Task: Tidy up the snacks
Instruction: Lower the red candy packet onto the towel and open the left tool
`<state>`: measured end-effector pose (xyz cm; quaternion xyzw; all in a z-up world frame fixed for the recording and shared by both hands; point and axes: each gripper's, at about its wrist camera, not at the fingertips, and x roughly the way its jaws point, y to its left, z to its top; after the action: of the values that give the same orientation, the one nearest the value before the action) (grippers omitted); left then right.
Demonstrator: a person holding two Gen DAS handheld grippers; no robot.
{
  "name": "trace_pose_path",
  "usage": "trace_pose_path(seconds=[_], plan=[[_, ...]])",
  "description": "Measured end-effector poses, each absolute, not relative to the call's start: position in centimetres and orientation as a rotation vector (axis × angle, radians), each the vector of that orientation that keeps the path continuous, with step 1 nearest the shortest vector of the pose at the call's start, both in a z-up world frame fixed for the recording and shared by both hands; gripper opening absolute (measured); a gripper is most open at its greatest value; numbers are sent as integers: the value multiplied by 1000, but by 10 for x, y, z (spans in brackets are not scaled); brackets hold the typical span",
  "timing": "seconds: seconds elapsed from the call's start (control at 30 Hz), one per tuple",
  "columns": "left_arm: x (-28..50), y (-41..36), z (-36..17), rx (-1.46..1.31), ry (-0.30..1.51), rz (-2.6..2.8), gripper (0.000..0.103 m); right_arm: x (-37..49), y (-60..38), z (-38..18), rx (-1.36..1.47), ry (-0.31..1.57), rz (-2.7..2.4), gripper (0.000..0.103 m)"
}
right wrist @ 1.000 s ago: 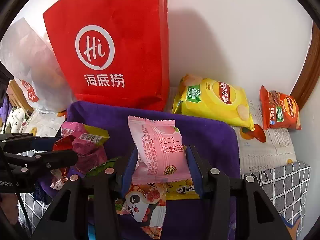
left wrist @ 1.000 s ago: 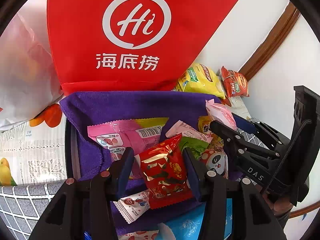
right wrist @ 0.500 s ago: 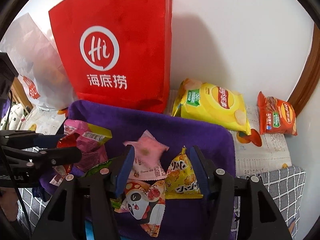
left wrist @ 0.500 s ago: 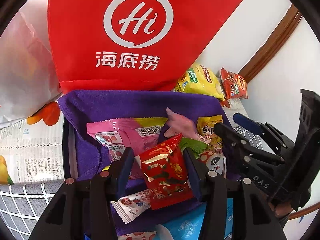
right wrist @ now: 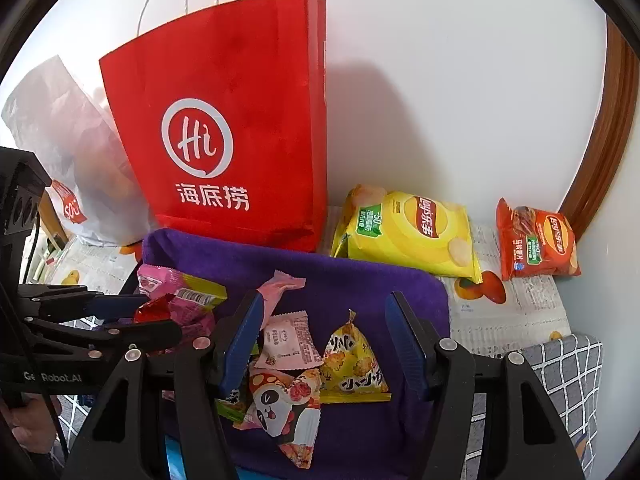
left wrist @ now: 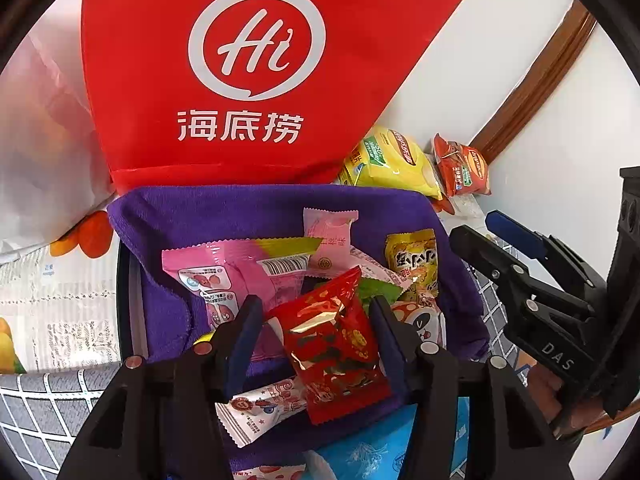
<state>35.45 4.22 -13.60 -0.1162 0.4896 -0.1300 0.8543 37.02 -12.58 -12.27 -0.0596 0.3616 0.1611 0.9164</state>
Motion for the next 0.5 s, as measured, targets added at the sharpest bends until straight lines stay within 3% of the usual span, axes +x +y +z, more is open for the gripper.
trace_pose_path(seconds=[0.5], plan=[[347, 46, -117, -248, 1006, -267, 68, 358, -124, -111, -126, 717, 316, 63]])
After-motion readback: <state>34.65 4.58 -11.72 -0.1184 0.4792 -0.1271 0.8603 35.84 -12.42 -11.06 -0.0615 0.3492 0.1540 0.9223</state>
